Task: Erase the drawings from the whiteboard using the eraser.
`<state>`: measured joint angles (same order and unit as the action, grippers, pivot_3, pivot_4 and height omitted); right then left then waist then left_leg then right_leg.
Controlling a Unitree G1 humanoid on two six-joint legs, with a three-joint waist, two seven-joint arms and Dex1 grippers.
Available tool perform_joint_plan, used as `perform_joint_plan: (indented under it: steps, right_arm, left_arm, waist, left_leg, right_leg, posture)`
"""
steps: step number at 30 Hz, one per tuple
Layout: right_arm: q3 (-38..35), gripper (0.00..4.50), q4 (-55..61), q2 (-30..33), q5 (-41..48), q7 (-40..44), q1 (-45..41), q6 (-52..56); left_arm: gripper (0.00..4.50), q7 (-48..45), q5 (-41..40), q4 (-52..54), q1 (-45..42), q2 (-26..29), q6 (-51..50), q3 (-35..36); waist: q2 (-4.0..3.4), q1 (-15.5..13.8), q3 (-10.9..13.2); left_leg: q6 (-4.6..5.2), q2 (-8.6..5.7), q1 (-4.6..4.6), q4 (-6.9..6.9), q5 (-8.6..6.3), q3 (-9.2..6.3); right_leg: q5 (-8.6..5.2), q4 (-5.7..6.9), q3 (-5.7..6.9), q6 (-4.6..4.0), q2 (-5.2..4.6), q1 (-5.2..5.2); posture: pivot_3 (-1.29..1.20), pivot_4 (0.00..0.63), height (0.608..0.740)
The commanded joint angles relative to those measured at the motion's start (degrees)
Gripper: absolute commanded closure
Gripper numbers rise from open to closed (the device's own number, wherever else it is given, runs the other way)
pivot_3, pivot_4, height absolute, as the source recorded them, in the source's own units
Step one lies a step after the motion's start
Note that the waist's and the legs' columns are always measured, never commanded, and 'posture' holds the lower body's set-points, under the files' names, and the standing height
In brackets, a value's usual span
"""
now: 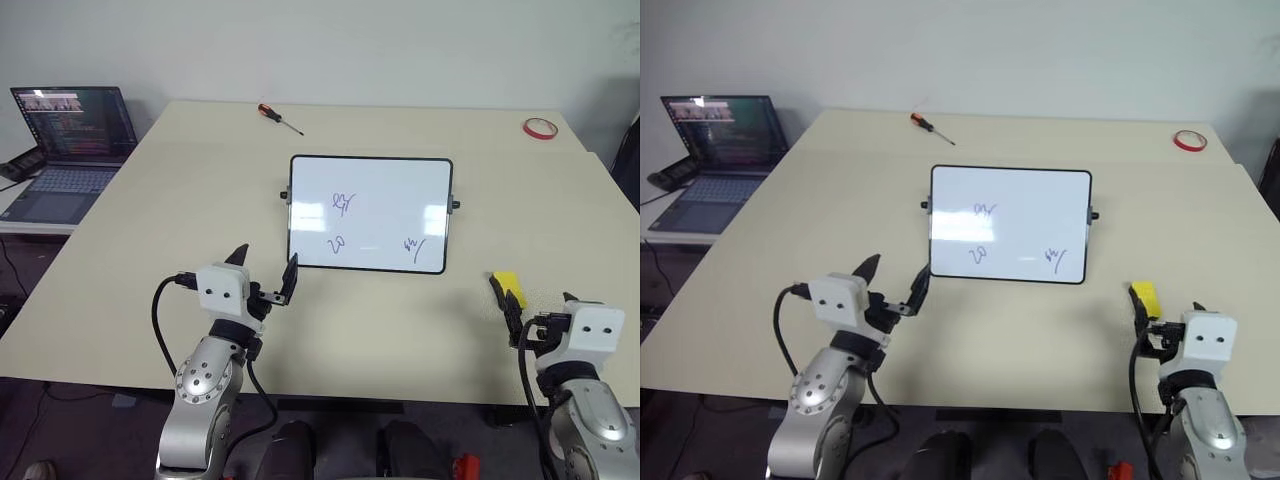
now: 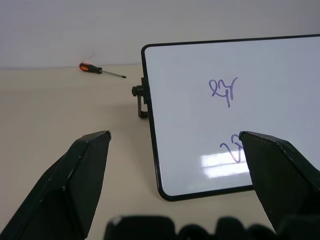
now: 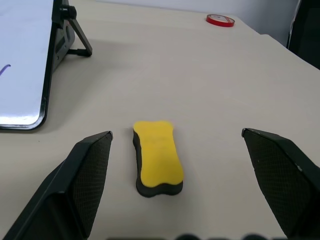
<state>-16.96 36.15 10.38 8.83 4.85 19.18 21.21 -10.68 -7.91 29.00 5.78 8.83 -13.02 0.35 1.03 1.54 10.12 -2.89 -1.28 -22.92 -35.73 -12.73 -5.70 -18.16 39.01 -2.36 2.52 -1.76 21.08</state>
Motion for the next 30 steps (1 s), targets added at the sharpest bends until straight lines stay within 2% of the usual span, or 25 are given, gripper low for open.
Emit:
perform_joint_plan:
  steps: [1, 3, 9, 15, 19, 23, 30]
  right_arm:
    - [-1.79, 0.02, 2.17, 0.05, -0.10, -0.85, -0.40, -0.84]
    - [-3.12, 0.02, 2.39, 0.91, 0.48, -1.23, -2.16, 1.09]
    - [-3.94, 0.02, 2.27, 2.54, 2.30, -1.28, -7.05, 8.41]
    - [-2.50, 0.02, -1.12, 5.09, 5.53, 2.49, -11.20, 14.23]
    - [-2.21, 0.02, -5.41, 7.47, 5.72, 3.15, -15.51, 17.59]
    - [-1.22, 0.02, -7.31, 7.33, 6.80, 3.17, -18.10, 20.21]
    - [-0.30, 0.02, -9.62, 6.00, 6.91, 1.77, -19.75, 23.93]
  left_arm:
    - [0.00, -0.86, -0.55, -0.27, -2.65, 1.10, 0.72, 1.14]
    - [0.00, -3.93, -1.89, -3.87, -8.04, 3.08, 0.89, 1.58]
    - [0.00, -23.52, -9.86, -16.50, -22.06, 8.13, 2.22, -2.82]
    - [0.00, -43.73, -13.96, -29.54, -34.16, 8.13, 4.37, -8.97]
    - [0.00, -53.33, -12.43, -38.73, -40.94, 6.15, 9.54, -12.69]
    - [0.00, -60.34, -9.18, -46.60, -45.28, 4.56, 14.77, -16.69]
    - [0.00, -62.55, -5.60, -53.13, -47.54, 2.07, 20.63, -18.26]
  waist:
    - [0.00, -0.01, 0.00]
    - [0.00, -0.11, 0.00]
    - [0.00, -0.06, -0.01]
    - [0.02, 0.25, 0.00]
    - [0.01, 0.28, 0.00]
    - [0.01, 0.26, 0.00]
    - [0.02, 0.32, 0.00]
  left_leg:
    - [0.00, 0.00, 0.00, 0.00, 0.00, 0.01]
    - [0.00, 0.00, 0.00, 0.00, 0.00, -0.02]
    - [-0.01, 0.00, 0.02, -0.08, 0.01, 0.12]
    - [0.00, 0.01, -0.02, -0.06, 0.01, 0.24]
    - [0.00, 0.00, 0.00, -0.06, 0.01, 0.28]
    - [0.01, -0.01, -0.02, -0.06, 0.01, 0.29]
    - [0.03, 0.01, -0.06, -0.04, 0.00, 0.28]
  right_leg:
    - [0.00, 0.00, 0.00, 0.01, 0.00, 0.00]
    - [-0.01, 0.00, 0.01, 0.03, 0.02, 0.00]
    - [0.07, 0.00, 0.11, -0.01, 0.12, -0.09]
    - [0.09, 0.02, 0.08, -0.03, 0.14, 0.00]
    - [0.09, 0.04, 0.04, -0.04, 0.14, 0.01]
    - [0.09, 0.03, 0.06, -0.04, 0.18, 0.01]
    - [0.09, 0.03, 0.02, -0.04, 0.17, 0.06]
  posture:
    - [0.00, 0.150, 0.740]
    - [0.00, 0.150, 0.740]
    - [0.00, 0.150, 0.740]
    - [0.00, 0.150, 0.740]
    - [0.00, 0.150, 0.740]
    - [0.00, 0.150, 0.740]
    - [0.00, 0.150, 0.740]
